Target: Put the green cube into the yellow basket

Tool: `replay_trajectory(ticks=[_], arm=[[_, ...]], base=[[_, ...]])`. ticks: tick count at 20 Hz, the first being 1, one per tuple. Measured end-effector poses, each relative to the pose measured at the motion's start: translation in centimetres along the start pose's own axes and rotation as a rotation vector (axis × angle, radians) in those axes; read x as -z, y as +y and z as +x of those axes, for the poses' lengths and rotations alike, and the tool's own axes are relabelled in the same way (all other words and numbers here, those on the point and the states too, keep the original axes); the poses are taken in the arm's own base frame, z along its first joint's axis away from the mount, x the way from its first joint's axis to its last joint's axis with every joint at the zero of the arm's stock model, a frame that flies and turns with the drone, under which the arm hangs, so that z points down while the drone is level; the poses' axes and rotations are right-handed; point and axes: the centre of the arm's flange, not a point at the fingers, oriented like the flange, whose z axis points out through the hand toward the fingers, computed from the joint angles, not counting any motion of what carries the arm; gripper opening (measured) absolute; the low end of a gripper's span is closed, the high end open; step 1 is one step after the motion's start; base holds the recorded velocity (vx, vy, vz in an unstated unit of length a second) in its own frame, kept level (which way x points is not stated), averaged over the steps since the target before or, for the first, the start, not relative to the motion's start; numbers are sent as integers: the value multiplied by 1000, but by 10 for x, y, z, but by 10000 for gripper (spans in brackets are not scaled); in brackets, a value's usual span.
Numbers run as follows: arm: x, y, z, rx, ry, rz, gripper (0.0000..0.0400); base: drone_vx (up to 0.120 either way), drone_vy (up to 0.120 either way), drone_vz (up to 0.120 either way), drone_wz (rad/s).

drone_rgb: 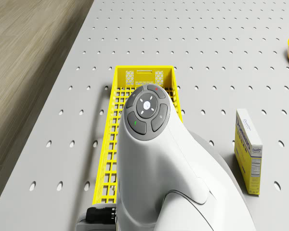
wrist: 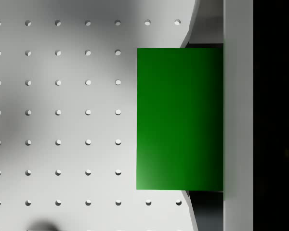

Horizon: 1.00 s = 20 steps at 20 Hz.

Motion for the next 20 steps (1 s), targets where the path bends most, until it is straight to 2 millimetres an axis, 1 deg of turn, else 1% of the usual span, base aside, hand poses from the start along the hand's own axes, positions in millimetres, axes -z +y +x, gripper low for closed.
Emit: replay_trajectory(ticks=[11,12,15,17,20], arm=[[0,0,0,0,0,0,251],[0,0,0,0,0,0,251],[0,0,0,0,0,0,251],[0,0,0,0,0,0,251],[0,0,0,0,0,0,251]], base=[[120,0,0,0],[120,0,-40,0],[120,0,-107,0],[120,0,-40,0],[120,0,-120,0]])
